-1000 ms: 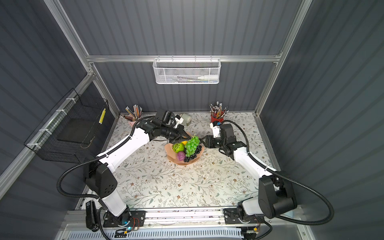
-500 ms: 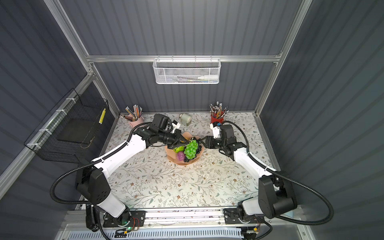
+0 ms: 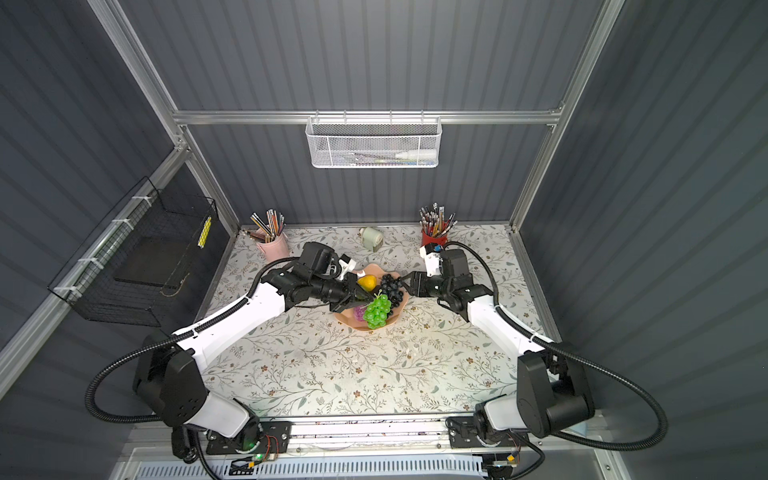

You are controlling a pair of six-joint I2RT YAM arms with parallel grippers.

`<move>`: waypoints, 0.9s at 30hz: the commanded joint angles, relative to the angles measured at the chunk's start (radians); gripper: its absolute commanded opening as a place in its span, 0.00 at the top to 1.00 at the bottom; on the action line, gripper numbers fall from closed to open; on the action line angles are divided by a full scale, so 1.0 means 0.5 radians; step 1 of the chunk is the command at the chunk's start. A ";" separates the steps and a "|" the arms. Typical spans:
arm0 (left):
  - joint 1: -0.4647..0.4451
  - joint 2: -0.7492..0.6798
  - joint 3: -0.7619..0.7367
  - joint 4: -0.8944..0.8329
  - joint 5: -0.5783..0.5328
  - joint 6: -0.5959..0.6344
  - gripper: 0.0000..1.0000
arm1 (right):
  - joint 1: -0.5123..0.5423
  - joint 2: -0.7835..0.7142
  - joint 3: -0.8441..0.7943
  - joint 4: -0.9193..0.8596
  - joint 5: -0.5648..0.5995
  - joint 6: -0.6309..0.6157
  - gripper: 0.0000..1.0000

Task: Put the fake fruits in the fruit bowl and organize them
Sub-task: 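Carry the green grapes with the left gripper over the bowl, then lower the green grapes into the bowl and open the left gripper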

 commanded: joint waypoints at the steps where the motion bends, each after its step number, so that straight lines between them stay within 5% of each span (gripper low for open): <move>1: 0.014 -0.088 -0.017 -0.093 -0.120 0.075 1.00 | 0.002 -0.079 -0.029 0.083 -0.047 0.035 0.45; 27: 0.383 -0.112 -0.337 -0.144 -0.057 0.312 1.00 | 0.354 0.300 0.278 -0.086 -0.272 -0.150 0.46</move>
